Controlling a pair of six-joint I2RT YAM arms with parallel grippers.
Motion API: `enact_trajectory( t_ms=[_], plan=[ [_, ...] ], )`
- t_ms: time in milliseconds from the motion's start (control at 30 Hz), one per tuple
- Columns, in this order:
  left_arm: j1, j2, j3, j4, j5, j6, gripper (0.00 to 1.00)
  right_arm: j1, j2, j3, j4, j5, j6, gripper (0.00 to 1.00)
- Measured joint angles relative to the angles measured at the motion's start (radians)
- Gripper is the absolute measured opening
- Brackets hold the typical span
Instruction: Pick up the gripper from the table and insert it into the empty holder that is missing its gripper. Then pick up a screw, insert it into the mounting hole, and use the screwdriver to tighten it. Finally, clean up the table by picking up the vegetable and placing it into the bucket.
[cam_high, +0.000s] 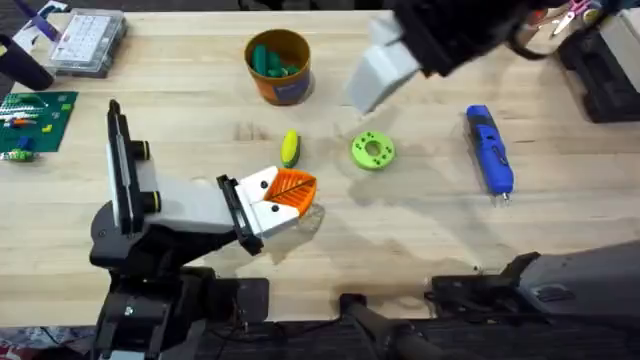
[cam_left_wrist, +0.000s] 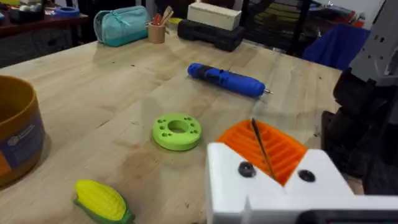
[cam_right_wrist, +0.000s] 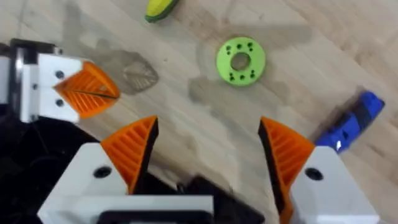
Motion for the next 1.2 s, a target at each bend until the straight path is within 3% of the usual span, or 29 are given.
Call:
enact_trajectory(
  t_ms=[133, 333, 467, 567, 700, 867, 1033, 1200],
  plan=[
    [0.000, 0.000, 0.000, 0.000, 0.000, 0.000, 0.017, -0.044, -0.131, -0.148, 0.006, 0.014, 0.010, 0.976],
    [0.000, 0.000, 0.000, 0.000, 0.000, 0.000, 0.017, -0.148, -0.435, -0.496, 0.131, 0.021, 0.016, 0.976],
    [0.000, 0.000, 0.000, 0.000, 0.000, 0.000, 0.017, -0.273, -0.617, -0.716, 0.255, 0.026, 0.018, 0.976],
    [0.000, 0.000, 0.000, 0.000, 0.001, 0.000, 0.017, -0.398, -0.682, -0.835, 0.318, 0.029, 0.019, 0.976],
    [0.000, 0.000, 0.000, 0.000, 0.000, 0.000, 0.017, -0.577, -0.674, -0.942, 0.412, 0.025, 0.003, 0.976],
    [0.000, 0.000, 0.000, 0.000, 0.001, 0.000, 0.017, -0.758, -0.571, -0.973, 0.535, -0.055, -0.089, 0.976],
    [0.000, 0.000, 0.000, 0.000, 0.001, 0.000, 0.017, -0.864, -0.444, -0.973, 0.643, -0.103, -0.190, 0.976],
    [0.000, 0.000, 0.000, 0.000, 0.000, 0.000, 0.017, -0.913, -0.311, -0.974, 0.737, -0.116, -0.245, 0.976]
  ],
)
